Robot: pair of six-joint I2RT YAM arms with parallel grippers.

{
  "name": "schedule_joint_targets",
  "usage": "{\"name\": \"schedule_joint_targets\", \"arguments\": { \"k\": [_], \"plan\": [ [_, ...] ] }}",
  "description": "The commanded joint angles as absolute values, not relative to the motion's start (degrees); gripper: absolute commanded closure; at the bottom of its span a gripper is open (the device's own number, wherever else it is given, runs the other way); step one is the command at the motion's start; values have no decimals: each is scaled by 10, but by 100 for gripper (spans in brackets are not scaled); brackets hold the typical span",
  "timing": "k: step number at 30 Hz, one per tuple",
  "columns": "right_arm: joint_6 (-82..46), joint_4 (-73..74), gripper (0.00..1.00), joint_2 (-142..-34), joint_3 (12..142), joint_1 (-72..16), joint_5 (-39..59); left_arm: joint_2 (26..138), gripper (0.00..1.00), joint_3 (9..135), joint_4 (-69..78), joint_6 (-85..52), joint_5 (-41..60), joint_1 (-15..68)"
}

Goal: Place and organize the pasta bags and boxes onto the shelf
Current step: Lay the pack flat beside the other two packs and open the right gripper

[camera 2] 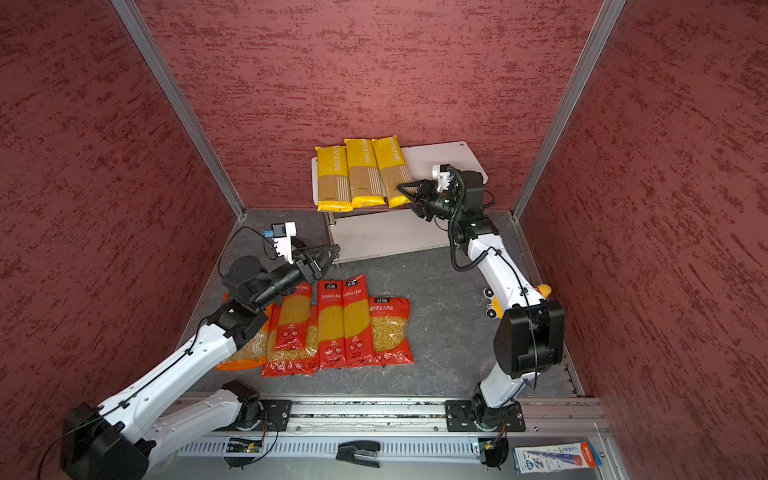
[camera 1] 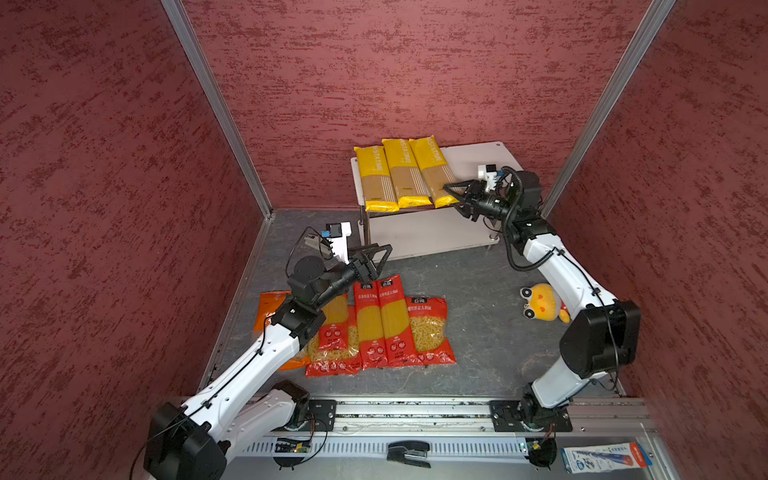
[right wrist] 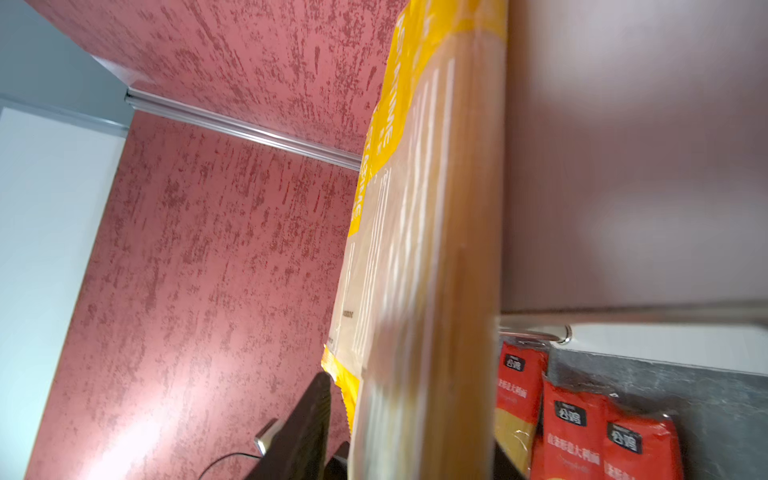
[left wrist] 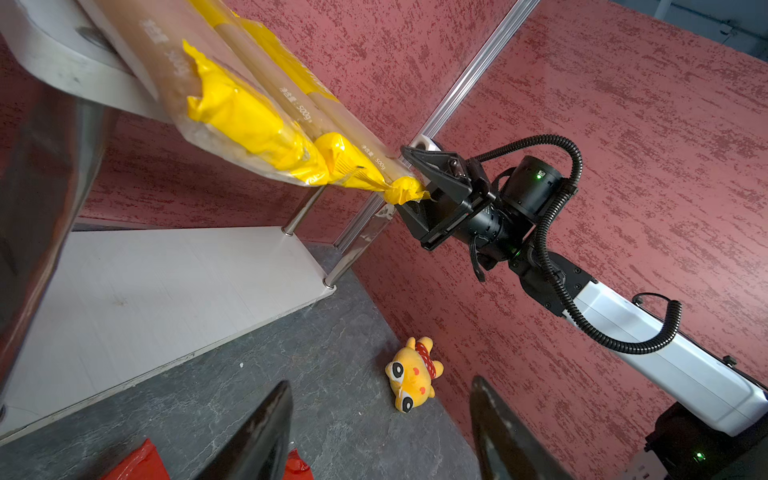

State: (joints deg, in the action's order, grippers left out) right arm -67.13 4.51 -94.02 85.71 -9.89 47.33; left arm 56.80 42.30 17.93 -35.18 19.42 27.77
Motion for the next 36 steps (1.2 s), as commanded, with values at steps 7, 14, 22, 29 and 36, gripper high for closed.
{"name": "schedule_joint_targets", "arguments": {
  "k": [7,14,22,29,36],
  "plan": [
    [-710,121,49,-855,752,-92,447,587,33,413,198,-345,184,303],
    [-725,148,52,-856,742,-97,443,603,33,410,207,-345,175,327],
    [-725,147,60,-909,796,-112,444,603,33,409,205,-338,162,345],
    [-729,160,78,-929,805,-121,442,591,33,406,190,-327,155,346],
    [-719,149,84,-938,812,-118,452,588,33,402,189,-324,152,346]
  ]
}}
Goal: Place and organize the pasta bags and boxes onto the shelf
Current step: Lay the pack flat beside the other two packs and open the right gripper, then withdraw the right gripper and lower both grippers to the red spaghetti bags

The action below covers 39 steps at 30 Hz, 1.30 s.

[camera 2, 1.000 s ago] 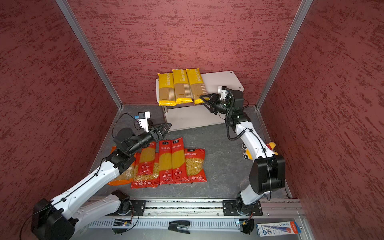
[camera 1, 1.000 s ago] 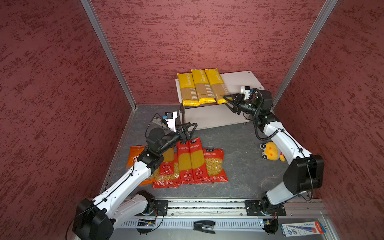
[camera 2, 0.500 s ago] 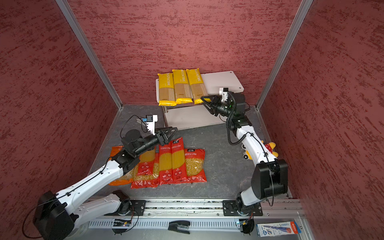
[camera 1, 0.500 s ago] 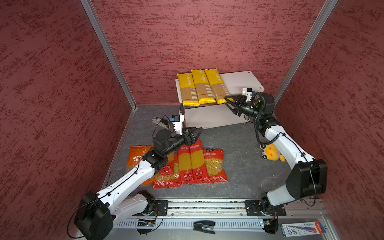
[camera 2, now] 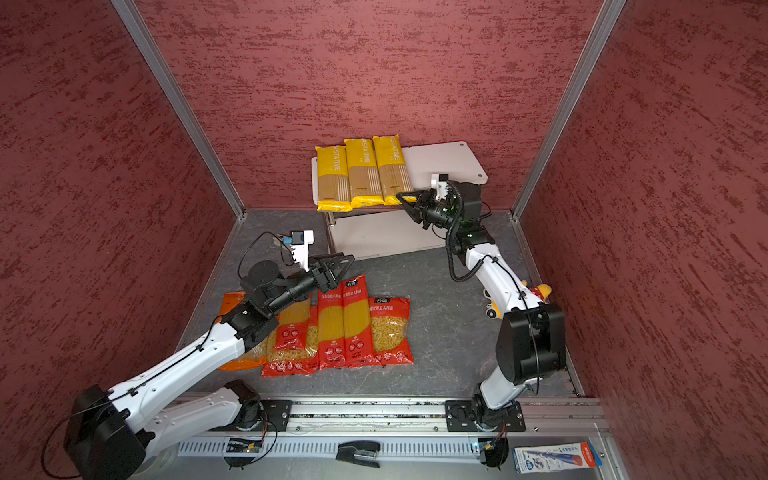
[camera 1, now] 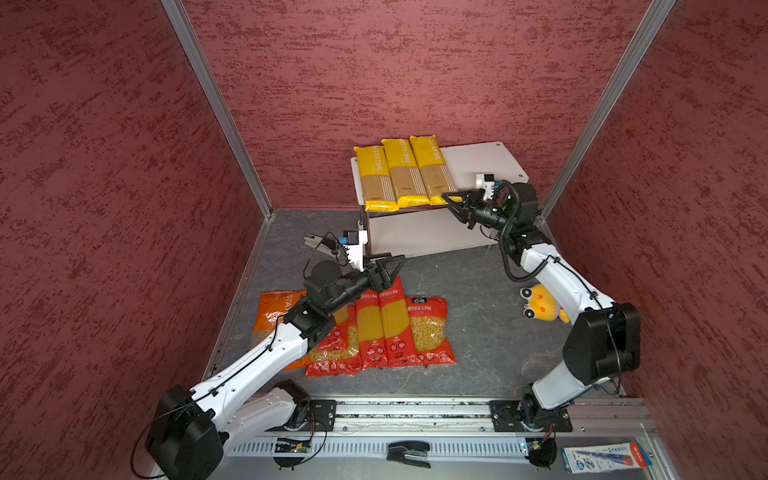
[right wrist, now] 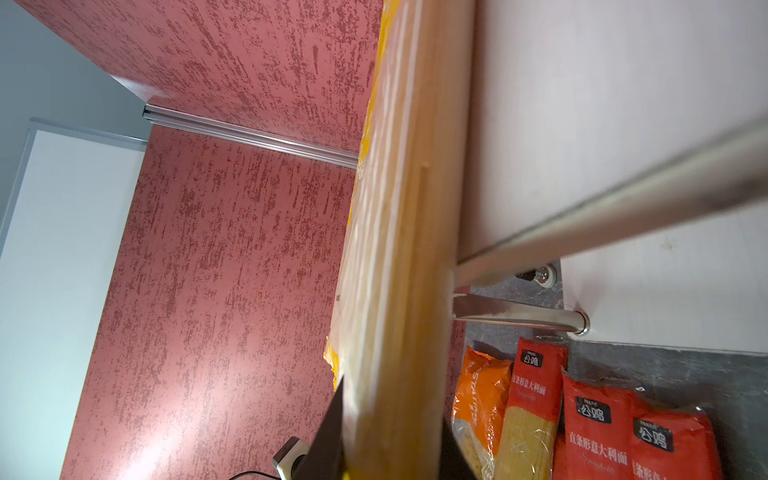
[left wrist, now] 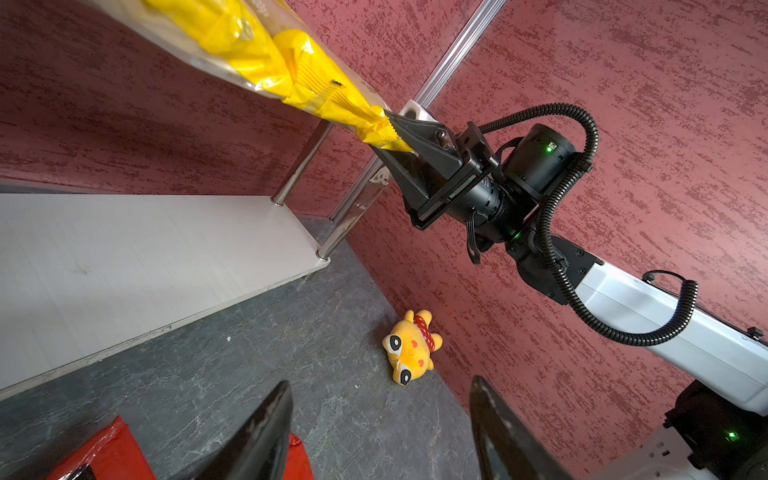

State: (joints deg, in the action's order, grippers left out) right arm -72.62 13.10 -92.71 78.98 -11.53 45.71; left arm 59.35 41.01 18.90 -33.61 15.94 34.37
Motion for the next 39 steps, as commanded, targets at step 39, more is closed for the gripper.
{"name": "schedule_joint_targets", "arguments": {
  "k": [39],
  "plan": [
    [-562,-30,60,-824,470,-357,140,571,35,277,-41,-426,-71,415]
  ]
}}
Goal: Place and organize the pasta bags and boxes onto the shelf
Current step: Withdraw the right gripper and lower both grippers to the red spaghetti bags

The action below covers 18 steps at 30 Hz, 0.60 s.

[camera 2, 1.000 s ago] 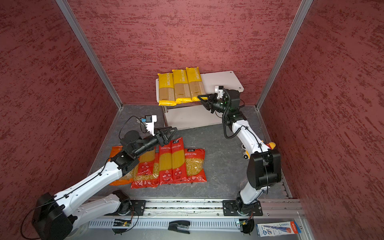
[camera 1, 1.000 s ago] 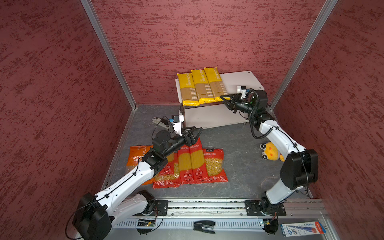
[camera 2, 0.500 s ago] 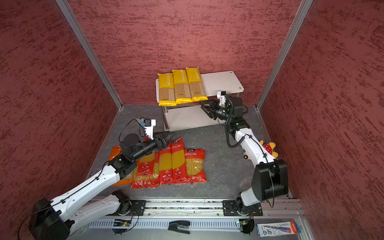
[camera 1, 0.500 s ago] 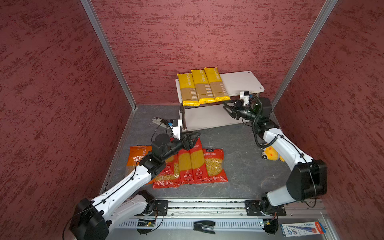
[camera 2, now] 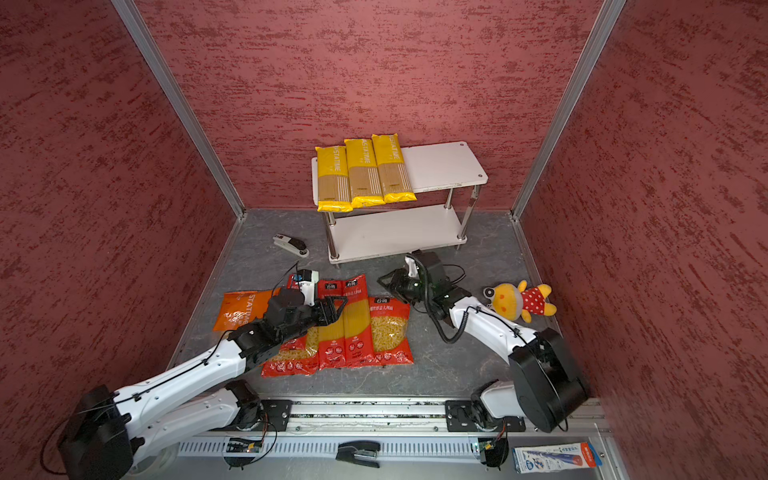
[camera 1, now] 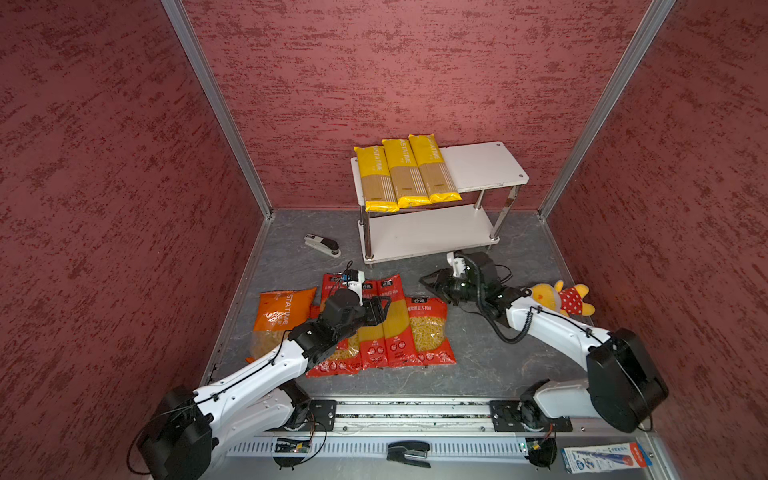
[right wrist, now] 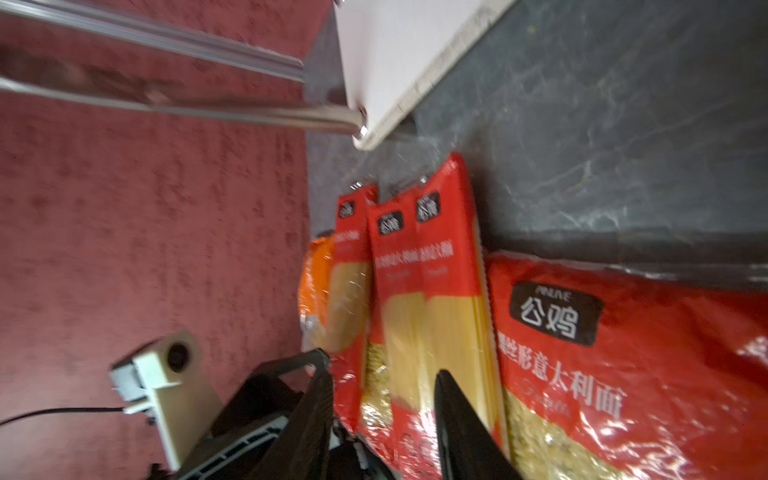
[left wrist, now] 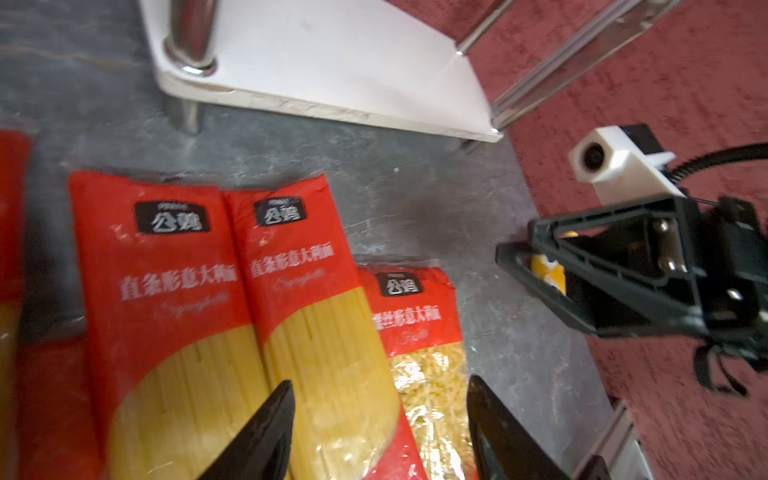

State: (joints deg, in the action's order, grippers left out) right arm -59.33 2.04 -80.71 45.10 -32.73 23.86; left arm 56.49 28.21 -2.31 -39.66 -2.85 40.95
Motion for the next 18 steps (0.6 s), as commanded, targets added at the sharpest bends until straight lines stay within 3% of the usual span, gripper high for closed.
{"name": "schedule_joint_targets", "arguments": {
  "k": [1,18],
  "plan": [
    [-555,-41,60,-838,477,-367,130,573,35,276,-45,-431,-75,415],
    [-484,-71,57,-1001,582,-412,152,595,35,257,-30,-468,-77,411]
  ]
}}
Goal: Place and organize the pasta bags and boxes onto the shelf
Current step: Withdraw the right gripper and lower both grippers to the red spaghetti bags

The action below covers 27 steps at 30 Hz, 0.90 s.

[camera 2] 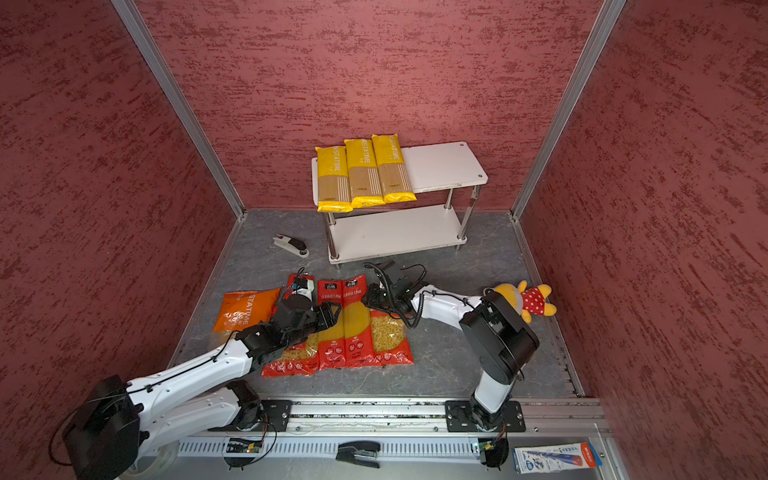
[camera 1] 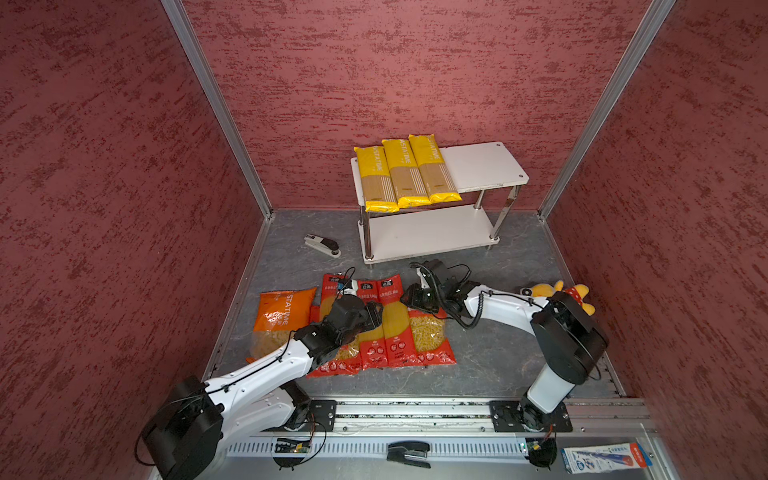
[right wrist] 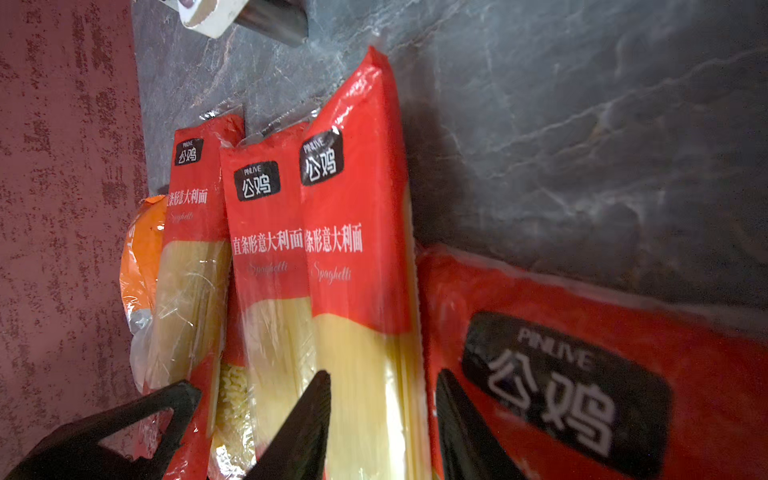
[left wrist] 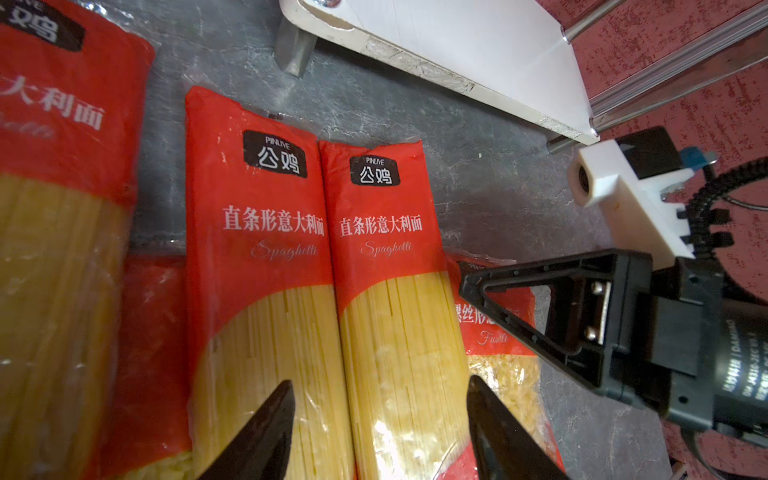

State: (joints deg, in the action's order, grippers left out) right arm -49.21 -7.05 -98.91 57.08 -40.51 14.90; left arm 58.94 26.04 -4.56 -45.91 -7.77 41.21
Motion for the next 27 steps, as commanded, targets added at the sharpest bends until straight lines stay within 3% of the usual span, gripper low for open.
{"name": "schedule_joint_targets", "arguments": {
  "k": [1,18,27],
  "plan": [
    [-483,-72,56,-1007,587,-413,152,597,35,256,-29,-467,-77,411],
    [-474,-61,60,-1057,616,-434,172,597,33,250,-9,-468,-65,411],
    [-469,33,88,-1009,562,-434,171,574,27,264,-34,-432,-63,399]
  ]
}}
